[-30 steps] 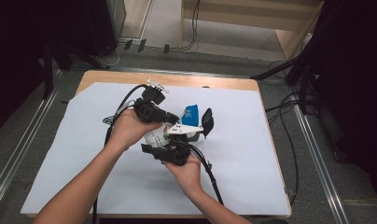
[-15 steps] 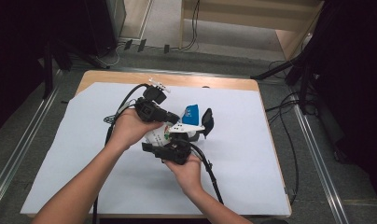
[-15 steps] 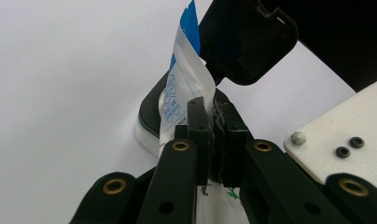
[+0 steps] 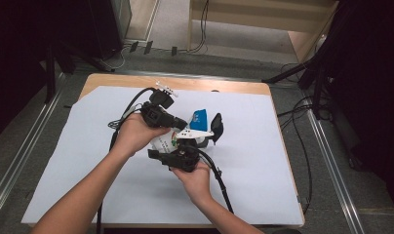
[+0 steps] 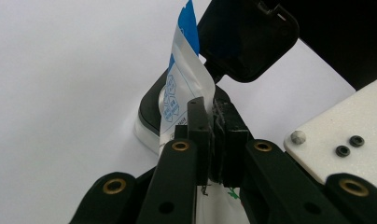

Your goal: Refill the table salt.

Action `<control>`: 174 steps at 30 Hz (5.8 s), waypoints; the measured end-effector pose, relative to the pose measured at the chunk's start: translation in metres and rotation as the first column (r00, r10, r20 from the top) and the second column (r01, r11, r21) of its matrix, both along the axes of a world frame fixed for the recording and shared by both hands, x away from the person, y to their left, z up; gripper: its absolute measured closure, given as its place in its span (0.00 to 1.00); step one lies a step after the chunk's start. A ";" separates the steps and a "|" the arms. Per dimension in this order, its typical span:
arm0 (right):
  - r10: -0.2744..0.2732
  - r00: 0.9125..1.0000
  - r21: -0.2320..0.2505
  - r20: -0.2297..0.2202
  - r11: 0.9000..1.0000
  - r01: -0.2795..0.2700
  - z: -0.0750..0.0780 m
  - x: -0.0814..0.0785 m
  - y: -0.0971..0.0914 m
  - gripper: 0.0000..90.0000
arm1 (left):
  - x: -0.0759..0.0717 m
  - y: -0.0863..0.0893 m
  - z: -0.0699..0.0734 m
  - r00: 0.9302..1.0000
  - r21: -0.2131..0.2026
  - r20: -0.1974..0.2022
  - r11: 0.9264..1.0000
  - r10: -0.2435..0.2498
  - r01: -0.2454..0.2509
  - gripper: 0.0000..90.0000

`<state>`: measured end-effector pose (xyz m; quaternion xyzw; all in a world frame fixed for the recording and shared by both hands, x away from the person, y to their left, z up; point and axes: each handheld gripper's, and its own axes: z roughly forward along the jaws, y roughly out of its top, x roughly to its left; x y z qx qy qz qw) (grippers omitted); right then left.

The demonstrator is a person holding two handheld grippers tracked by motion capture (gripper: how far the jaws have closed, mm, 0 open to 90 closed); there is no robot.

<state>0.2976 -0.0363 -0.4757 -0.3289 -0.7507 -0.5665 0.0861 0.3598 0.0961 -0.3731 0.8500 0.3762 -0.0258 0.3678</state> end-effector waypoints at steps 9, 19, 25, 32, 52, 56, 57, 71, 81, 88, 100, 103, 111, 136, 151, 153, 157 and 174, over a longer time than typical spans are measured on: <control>0.000 1.000 0.005 -0.004 1.000 0.000 0.001 0.001 0.000 0.74 | 0.001 -0.001 0.001 1.000 0.003 0.003 1.000 -0.002 0.002 0.97; 0.007 1.000 -0.007 0.006 1.000 -0.007 0.000 0.001 0.002 0.74 | -0.001 0.002 -0.001 1.000 -0.003 0.003 1.000 0.004 -0.004 0.97; 0.007 1.000 -0.009 0.005 1.000 -0.007 0.000 0.000 0.002 0.74 | 0.000 0.002 -0.001 1.000 -0.007 -0.001 1.000 0.002 -0.002 0.97; 0.008 1.000 -0.008 0.006 1.000 -0.008 0.000 0.000 0.002 0.74 | -0.001 0.002 -0.001 1.000 0.000 0.007 1.000 0.002 -0.002 0.96; 0.004 1.000 0.000 0.008 1.000 -0.004 0.001 0.001 0.003 0.73 | 0.002 0.003 0.002 1.000 -0.012 -0.009 1.000 0.004 -0.004 0.96; 0.007 1.000 0.002 0.017 1.000 -0.007 0.003 0.001 0.003 0.73 | 0.002 0.005 0.005 1.000 -0.010 -0.005 1.000 -0.003 0.003 0.96; 0.006 1.000 0.006 0.013 1.000 -0.006 0.003 0.001 0.003 0.73 | 0.002 0.004 0.005 1.000 -0.007 -0.007 1.000 -0.002 0.002 0.97; 0.013 1.000 0.015 -0.002 1.000 -0.013 0.004 0.003 0.003 0.74 | 0.004 0.004 0.007 1.000 -0.006 -0.005 1.000 -0.006 0.006 0.96; 0.006 1.000 0.015 0.001 1.000 -0.006 0.004 0.003 0.002 0.74 | 0.004 0.005 0.007 1.000 -0.010 -0.010 1.000 0.002 -0.003 0.96; 0.007 1.000 0.020 -0.004 1.000 -0.007 0.004 0.003 0.001 0.74 | 0.005 0.003 0.008 1.000 0.005 -0.007 1.000 -0.003 0.003 0.97; 0.016 1.000 0.029 0.005 0.999 -0.016 0.003 0.002 0.001 0.75 | 0.002 0.002 0.010 1.000 0.030 0.010 0.999 -0.014 0.014 0.97; 0.017 1.000 0.032 -0.002 0.999 -0.017 0.003 0.003 0.001 0.75 | 0.004 0.001 0.009 1.000 0.029 0.004 0.999 -0.013 0.013 0.97; 0.021 1.000 0.042 -0.012 0.999 -0.020 0.003 0.004 0.000 0.75 | 0.004 -0.001 0.009 1.000 0.035 0.007 0.999 -0.013 0.013 0.97; 0.027 0.999 -0.007 0.022 1.000 -0.027 0.004 0.004 0.001 0.72 | 0.003 -0.004 0.008 1.000 0.045 0.025 0.999 -0.003 0.002 0.97; 0.036 0.999 -0.015 0.019 0.999 -0.036 0.004 0.003 0.001 0.71 | 0.004 -0.005 0.006 1.000 0.043 0.011 0.999 -0.007 0.007 0.97; 0.034 0.999 -0.018 0.022 0.999 -0.034 0.004 0.003 0.001 0.71 | 0.004 -0.006 0.006 1.000 0.041 0.011 0.999 -0.006 0.006 0.97; 0.036 0.999 -0.022 0.026 0.999 -0.035 0.005 0.003 0.001 0.71 | 0.005 -0.005 0.006 1.000 0.042 0.010 0.999 -0.005 0.005 0.97; 0.030 0.999 -0.010 0.010 0.999 -0.030 0.005 0.003 0.001 0.72 | 0.005 -0.006 0.007 1.000 0.051 0.007 0.999 -0.011 0.011 0.97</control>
